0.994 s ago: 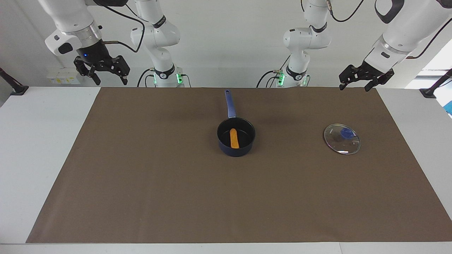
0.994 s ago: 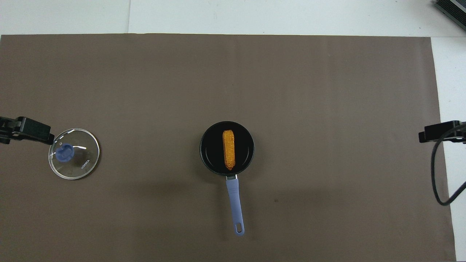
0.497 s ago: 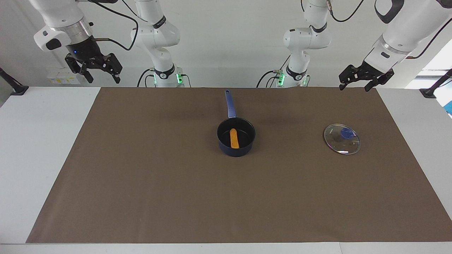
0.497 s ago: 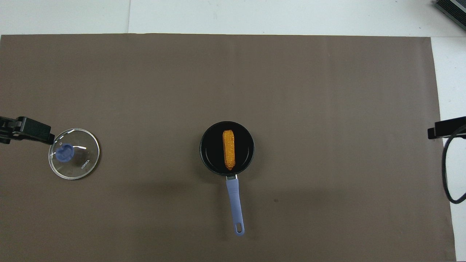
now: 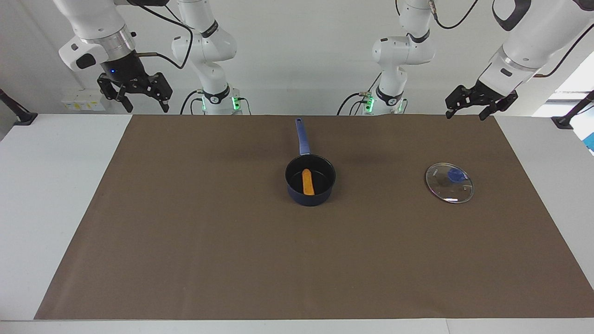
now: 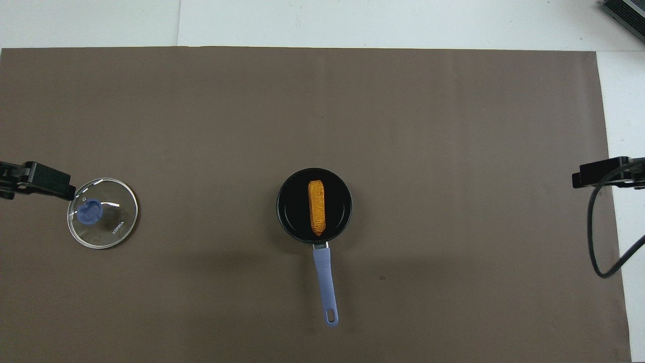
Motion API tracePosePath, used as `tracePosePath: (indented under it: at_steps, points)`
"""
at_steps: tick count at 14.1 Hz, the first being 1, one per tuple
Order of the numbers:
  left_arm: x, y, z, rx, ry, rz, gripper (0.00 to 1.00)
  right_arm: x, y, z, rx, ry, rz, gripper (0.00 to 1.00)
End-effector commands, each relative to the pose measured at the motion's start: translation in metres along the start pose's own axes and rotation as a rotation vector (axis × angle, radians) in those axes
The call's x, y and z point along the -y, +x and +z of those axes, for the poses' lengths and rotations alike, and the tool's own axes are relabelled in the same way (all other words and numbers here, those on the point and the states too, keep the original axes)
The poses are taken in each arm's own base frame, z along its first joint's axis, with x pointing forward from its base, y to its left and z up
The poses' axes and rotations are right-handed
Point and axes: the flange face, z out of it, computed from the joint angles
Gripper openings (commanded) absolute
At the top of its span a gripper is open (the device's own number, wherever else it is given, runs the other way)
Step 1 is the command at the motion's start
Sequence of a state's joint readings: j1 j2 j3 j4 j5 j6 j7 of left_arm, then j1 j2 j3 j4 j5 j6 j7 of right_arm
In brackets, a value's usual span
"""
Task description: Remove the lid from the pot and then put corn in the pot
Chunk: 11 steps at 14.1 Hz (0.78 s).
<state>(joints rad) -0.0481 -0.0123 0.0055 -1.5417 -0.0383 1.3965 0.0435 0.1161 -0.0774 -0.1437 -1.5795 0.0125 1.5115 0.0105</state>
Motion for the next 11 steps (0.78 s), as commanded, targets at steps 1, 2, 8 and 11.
tracePosePath:
  at_steps: [1,2,8,11]
  points:
    - [-0.0011,0.0032,-0.0043,-0.014,0.007,0.013,1.0,0.0026,0.0029,-0.0018,-0.011,-0.031,0.016,1.0]
    - [-0.0011,0.0032,-0.0043,-0.014,0.007,0.013,1.0,0.0015,0.0034,-0.0027,-0.021,-0.048,0.014,1.0]
    - [-0.0013,0.003,-0.0053,-0.019,0.006,0.013,1.0,0.0031,0.0058,-0.003,-0.047,-0.041,0.012,1.0]
    - [-0.0013,0.0032,-0.0047,-0.019,0.006,0.015,1.0,0.0042,0.0058,-0.0022,-0.045,-0.03,0.012,1.0]
